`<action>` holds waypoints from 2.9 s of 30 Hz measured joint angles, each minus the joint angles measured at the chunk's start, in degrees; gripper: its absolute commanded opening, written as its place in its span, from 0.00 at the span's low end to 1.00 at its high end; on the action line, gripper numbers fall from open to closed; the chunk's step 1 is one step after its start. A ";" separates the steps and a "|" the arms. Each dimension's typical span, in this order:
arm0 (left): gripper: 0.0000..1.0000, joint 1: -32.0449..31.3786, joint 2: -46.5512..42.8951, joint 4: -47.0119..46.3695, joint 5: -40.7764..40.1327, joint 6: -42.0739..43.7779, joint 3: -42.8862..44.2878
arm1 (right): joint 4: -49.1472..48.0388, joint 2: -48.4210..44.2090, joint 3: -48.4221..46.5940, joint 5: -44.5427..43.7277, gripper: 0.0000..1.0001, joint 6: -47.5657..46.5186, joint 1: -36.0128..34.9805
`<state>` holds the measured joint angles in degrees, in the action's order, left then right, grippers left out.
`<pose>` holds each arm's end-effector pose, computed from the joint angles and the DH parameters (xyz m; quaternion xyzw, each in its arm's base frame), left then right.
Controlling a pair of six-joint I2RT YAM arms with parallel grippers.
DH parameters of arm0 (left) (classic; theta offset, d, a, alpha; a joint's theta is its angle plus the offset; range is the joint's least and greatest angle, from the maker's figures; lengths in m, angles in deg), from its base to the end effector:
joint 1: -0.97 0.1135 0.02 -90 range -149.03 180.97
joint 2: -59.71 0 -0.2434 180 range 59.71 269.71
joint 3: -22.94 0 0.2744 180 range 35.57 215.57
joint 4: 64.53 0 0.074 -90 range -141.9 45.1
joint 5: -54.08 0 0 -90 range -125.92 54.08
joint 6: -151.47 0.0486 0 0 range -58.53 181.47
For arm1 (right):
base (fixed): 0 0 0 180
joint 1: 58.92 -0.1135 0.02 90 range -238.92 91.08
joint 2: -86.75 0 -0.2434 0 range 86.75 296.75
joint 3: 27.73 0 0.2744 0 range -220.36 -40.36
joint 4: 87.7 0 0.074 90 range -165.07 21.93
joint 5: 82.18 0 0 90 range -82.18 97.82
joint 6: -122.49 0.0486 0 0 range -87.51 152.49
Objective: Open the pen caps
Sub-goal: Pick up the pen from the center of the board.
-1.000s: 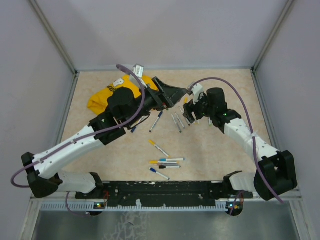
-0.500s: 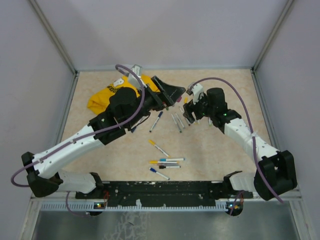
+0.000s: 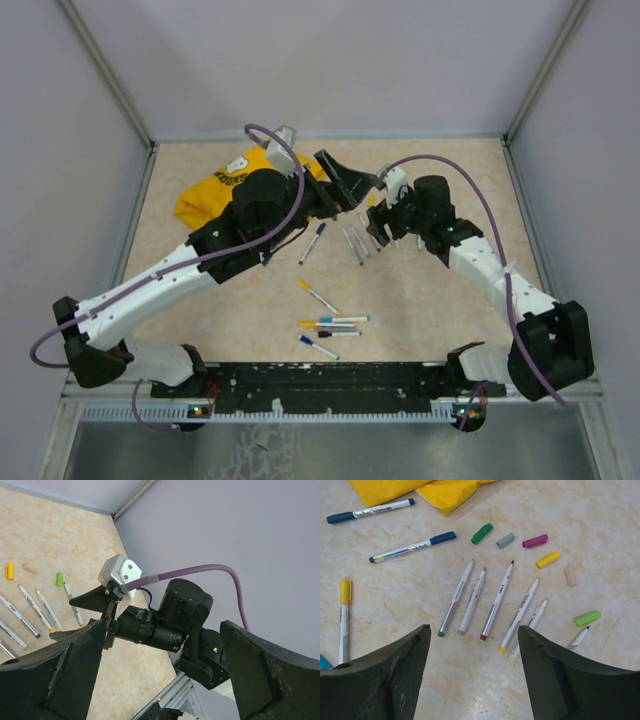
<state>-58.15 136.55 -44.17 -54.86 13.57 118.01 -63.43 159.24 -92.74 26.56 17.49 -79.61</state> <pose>0.1907 -0.2881 0.4319 -0.0442 0.7181 -0.4798 0.5022 0.2947 0.1280 0.2467 -0.3396 0.7962 0.1659 0.4726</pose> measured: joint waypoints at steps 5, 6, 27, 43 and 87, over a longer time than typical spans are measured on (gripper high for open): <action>1.00 0.00 -1.75 -0.07 -0.24 1.60 0.00 | -0.09 0.00 0.17 0.00 0.71 -0.02 0.26; 1.00 0.00 -2.08 -0.11 -0.24 1.84 0.02 | 0.02 0.00 0.26 0.02 0.71 -0.02 0.26; 0.99 5.81 -14.53 -16.22 -0.98 38.97 -33.18 | 0.44 0.00 0.28 4.92 0.69 -0.55 0.63; 0.61 21.64 7.37 -4.44 7.58 40.89 -31.69 | 2.73 0.00 0.26 10.54 0.68 -2.62 0.63; 0.27 24.11 34.77 10.08 23.06 43.69 -8.83 | 3.17 1.40 0.26 11.56 0.67 -2.97 0.63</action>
<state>-34.04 171.33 -34.09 -31.80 57.27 109.18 -60.26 160.64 -92.47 38.12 14.51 -78.98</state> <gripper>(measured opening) 0.284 0.669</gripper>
